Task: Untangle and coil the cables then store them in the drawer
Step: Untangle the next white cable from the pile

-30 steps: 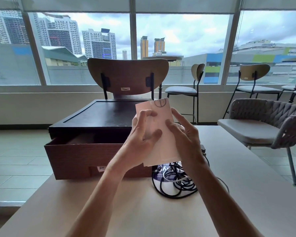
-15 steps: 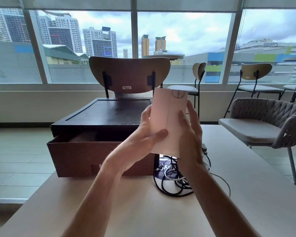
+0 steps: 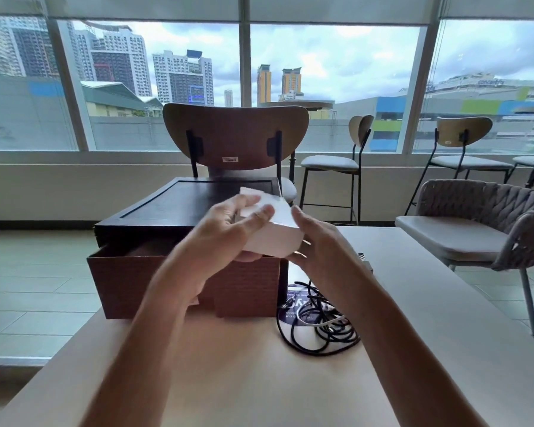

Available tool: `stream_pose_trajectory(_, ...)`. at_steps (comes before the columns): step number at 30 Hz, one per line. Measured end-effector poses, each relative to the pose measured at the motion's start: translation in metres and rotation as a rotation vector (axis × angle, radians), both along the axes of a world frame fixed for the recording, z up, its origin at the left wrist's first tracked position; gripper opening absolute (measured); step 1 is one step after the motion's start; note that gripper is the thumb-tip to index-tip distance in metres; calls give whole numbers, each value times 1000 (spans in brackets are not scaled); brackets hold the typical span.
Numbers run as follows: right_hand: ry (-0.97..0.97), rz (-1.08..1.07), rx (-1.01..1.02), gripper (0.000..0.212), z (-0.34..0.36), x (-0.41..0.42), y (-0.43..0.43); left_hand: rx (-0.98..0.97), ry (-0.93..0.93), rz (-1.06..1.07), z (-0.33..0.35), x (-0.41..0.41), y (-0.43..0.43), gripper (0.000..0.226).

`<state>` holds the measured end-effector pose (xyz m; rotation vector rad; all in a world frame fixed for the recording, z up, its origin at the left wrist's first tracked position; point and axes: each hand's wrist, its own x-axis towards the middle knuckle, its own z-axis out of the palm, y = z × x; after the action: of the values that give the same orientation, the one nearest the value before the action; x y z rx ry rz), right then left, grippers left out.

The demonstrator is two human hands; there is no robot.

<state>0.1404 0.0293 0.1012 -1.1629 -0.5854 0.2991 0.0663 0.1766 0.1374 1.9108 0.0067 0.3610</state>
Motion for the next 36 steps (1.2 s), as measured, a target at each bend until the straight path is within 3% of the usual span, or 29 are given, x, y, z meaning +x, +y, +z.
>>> stream_pose_trajectory(4, -217, 127, -178, 36, -1, -14, 4, -125, -16, 116, 12, -21, 33, 23)
stream_pose_trajectory(8, -321, 94, -268, 47, -1, -23, 12, -207, -6, 159, 22, -34, 46, 29)
stream_pose_trajectory(11, -323, 105, -287, 29, -4, -26, 18, -244, 27, 136, 21, -36, 47, 33)
stream_pose_trajectory(16, -307, 60, -253, 33, -8, -22, 19, -238, 70, 76, 17, -34, 50, 46)
stream_pose_trajectory(21, -363, -22, -269, 18, -5, -19, 26, -226, 56, 145, 11, -25, 59, 38)
stream_pose_trajectory(23, -378, -76, -323, 17, -4, -10, 32, -188, 43, 170, 4, -16, 63, 31)
stream_pose_trajectory(27, -414, -131, -420, 43, -12, 8, 38, -31, 61, 122, -22, 4, 66, 25)
stream_pose_trajectory(33, -503, -268, -485, 20, -30, 25, 34, 219, 20, -31, -37, 16, 74, 16)
stream_pose_trajectory(36, -528, -316, -487, 18, -31, 26, 33, 330, 53, -51, -39, 19, 82, 18)
